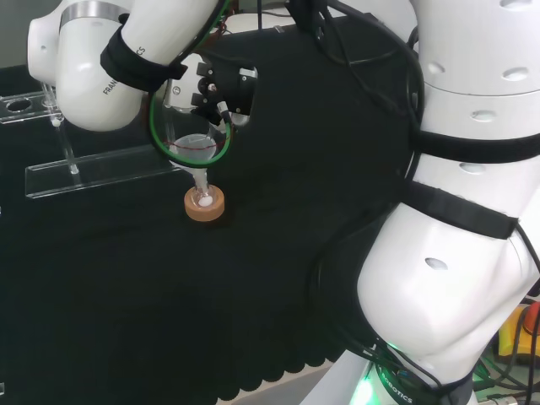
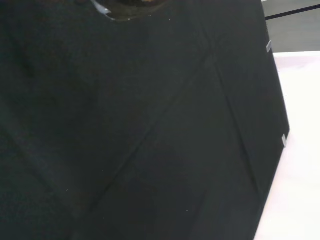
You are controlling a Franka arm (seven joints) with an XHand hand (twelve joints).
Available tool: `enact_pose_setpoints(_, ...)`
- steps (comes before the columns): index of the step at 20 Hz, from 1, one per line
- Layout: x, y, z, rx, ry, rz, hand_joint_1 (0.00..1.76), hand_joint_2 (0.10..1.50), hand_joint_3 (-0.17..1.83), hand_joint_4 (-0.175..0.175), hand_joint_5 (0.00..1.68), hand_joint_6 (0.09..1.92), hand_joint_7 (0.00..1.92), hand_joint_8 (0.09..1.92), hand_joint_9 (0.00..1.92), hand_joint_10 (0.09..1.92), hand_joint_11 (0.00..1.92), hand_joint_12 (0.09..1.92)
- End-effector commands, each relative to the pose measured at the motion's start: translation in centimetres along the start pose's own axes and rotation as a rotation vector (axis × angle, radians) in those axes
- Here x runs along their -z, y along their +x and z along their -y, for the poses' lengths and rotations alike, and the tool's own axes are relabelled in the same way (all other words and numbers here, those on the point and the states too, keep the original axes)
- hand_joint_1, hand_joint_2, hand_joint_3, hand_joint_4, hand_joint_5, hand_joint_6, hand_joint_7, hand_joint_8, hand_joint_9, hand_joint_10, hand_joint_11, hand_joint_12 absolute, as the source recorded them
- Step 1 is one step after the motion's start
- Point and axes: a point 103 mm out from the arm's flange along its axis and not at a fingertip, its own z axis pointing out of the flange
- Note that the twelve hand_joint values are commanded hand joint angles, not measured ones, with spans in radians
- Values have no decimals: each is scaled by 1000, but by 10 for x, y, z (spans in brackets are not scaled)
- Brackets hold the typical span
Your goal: Pour all the NaCl from the weighing funnel into the round-bottom flask.
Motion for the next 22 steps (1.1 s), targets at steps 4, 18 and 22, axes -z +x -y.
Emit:
enact_pose_setpoints(4, 16, 4, 5, -28, 13, 122, 1093, 1111, -175, 158, 1172, 722, 1190, 426, 1309, 209, 843, 1011)
enact_pose_setpoints(18, 20, 9, 6, -37, -28, 287, 1093, 1111, -175, 158, 1172, 722, 1189, 425, 1308, 205, 839, 1014)
enact_pose_setpoints(22, 19, 7, 6, -40, -38, 291, 1092, 1111, -175, 158, 1172, 721, 1190, 425, 1308, 204, 838, 1014)
